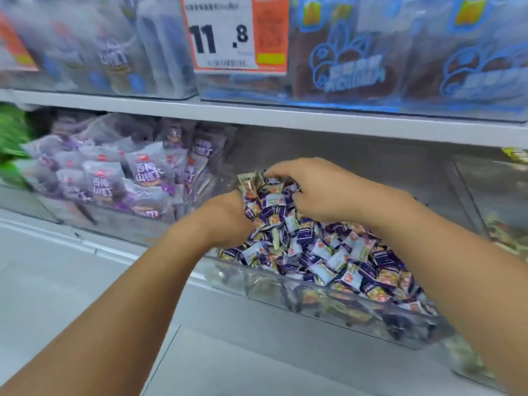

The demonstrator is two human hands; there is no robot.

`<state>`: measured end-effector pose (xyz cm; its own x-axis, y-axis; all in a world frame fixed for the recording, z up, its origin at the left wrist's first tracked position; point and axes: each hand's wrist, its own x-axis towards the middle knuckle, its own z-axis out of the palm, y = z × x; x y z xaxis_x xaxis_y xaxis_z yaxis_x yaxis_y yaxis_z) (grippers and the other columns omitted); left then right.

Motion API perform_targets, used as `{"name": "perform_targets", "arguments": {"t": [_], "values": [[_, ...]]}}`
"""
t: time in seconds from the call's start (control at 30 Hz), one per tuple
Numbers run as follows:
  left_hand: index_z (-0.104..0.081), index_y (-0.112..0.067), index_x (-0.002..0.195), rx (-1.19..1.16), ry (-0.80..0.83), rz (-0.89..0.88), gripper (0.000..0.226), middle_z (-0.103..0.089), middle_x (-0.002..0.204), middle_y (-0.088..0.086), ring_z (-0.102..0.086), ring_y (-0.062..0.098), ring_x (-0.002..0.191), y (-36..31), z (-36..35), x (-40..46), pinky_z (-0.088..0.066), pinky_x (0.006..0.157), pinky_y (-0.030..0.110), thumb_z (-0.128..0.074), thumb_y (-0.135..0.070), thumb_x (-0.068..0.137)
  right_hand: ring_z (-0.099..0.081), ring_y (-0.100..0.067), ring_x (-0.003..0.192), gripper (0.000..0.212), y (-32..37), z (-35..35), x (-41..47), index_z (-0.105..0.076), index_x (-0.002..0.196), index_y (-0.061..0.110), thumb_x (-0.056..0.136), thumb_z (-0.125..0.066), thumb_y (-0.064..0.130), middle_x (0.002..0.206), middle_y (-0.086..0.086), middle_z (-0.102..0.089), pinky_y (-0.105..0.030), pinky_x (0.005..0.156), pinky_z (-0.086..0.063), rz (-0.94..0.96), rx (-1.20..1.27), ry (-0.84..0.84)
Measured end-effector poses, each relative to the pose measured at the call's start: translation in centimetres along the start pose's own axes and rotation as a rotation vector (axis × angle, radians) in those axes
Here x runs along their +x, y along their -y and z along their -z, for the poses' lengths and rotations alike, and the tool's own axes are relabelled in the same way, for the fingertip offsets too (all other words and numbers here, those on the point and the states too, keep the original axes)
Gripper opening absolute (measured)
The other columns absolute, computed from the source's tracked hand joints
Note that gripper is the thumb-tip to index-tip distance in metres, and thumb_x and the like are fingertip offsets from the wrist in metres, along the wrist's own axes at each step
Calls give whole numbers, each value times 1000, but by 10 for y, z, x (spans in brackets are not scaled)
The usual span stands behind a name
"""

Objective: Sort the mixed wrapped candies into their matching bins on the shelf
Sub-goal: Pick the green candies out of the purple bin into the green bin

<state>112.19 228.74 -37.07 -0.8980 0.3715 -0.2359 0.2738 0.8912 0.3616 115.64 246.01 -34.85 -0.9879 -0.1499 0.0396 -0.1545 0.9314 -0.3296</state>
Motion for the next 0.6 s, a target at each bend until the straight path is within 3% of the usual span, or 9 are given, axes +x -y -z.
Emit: {"name": "perform_targets", "arguments": {"t": [0.1,0.17,0.27,0.37,0.43,0.5,0.6], "values": [[-46,-13,126,89,-27,-14,48,-60,123,10,-58,29,111,3,-10,5,-45,81,30,-67,-18,84,-58,-21,115,71,1,-16,27,-46,144,35,81,-60,5,141,4,-53,-35,89,-53,8,7,50],[-46,-13,127,91,-58,-9,48,-60,121,11,-59,29,106,6,-14,9,-43,75,29,-66,-10,83,-59,-23,116,74,-4,-26,40,-43,144,37,78,-67,13,143,2,-53,-38,92,-54,-14,-42,90],[-43,-16,135,34,-79,-18,58,-61,117,9,-60,27,98,9,-15,10,-45,73,29,-66,-5,82,-60,-24,112,61,-10,-31,50,-54,135,38,77,-73,36,136,3,-57,-43,95,-53,-66,-116,206],[-40,-20,143,-44,-8,-44,73,-60,125,6,-60,24,105,11,-12,10,-51,82,31,-76,-11,80,-62,-19,104,46,-9,-16,50,-65,121,31,79,-76,46,125,7,-64,-36,95,-50,-97,-171,324],[-41,-23,146,-129,67,-46,79,-53,137,3,-57,22,115,11,-10,9,-49,93,31,-82,-22,78,-59,-18,112,50,-11,-3,43,-64,128,28,82,-77,43,133,10,-60,-31,98,-45,-133,-225,399],[-45,-25,143,-205,91,-42,77,-53,136,1,-56,21,116,10,-7,8,-48,97,33,-84,-33,76,-53,-18,126,57,-16,4,34,-61,134,29,81,-78,41,145,12,-52,-36,108,-41,-144,-258,432],[-49,-21,136,-159,-93,-72,59,-56,125,2,-57,23,112,8,-5,13,-47,92,31,-72,-40,85,-45,-15,136,53,-23,3,16,-60,134,34,84,-76,38,154,18,-39,-39,115,-34,-128,-186,434]]}}
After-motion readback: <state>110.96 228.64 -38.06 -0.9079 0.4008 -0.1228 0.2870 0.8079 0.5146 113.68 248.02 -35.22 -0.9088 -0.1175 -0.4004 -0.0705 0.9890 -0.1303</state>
